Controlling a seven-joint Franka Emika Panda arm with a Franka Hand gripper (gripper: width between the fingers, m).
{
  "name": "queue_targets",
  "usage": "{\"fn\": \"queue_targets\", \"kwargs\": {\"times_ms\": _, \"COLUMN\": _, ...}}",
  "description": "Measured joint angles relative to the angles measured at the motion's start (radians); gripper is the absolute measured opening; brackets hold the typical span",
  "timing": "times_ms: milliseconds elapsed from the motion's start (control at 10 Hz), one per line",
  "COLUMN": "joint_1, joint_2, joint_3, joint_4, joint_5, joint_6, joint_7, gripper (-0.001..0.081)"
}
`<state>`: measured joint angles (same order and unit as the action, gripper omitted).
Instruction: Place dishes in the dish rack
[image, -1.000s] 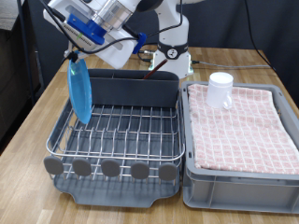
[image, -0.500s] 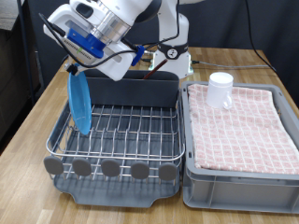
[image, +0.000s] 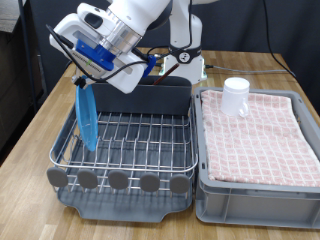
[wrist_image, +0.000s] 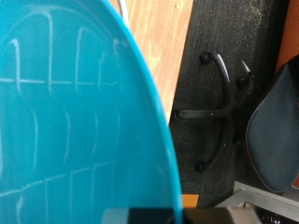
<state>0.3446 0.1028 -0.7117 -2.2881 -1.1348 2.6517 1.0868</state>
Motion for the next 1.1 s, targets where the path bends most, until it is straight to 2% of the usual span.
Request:
{"fn": "queue_targets", "kwargs": {"times_ms": 500, "joint_1": -0.001, "joint_2": 0.037, "joint_3": -0.015, "joint_4": -0.001, "joint_5": 0.008, "joint_6": 0.064, "joint_7": 0.002, "gripper": 0.0017}}
{"fn": "queue_targets", "kwargs": {"times_ms": 800, "joint_1": -0.001, "joint_2": 0.050, "joint_3": -0.020, "joint_4": -0.006, "joint_5": 0.032, "joint_6": 0.066, "joint_7": 0.013, "gripper": 0.0016}}
{"fn": "queue_targets", "kwargs": {"times_ms": 900, "joint_1": -0.001, "joint_2": 0.051, "joint_3": -0.020, "joint_4": -0.008, "joint_5": 0.032, "joint_6": 0.066, "joint_7": 0.026, "gripper": 0.0088}}
{"fn": "queue_targets", "kwargs": {"times_ms": 1000, "joint_1": -0.001, "joint_2": 0.052, "joint_3": -0.020, "joint_4": -0.009, "joint_5": 0.034, "joint_6": 0.066, "joint_7": 0.033, "gripper": 0.0088}}
{"fn": "queue_targets", "kwargs": {"times_ms": 1100, "joint_1": -0.001, "joint_2": 0.052, "joint_3": -0.019, "joint_4": -0.011, "joint_5": 0.053, "joint_6": 0.069, "joint_7": 0.034, "gripper": 0.0237}}
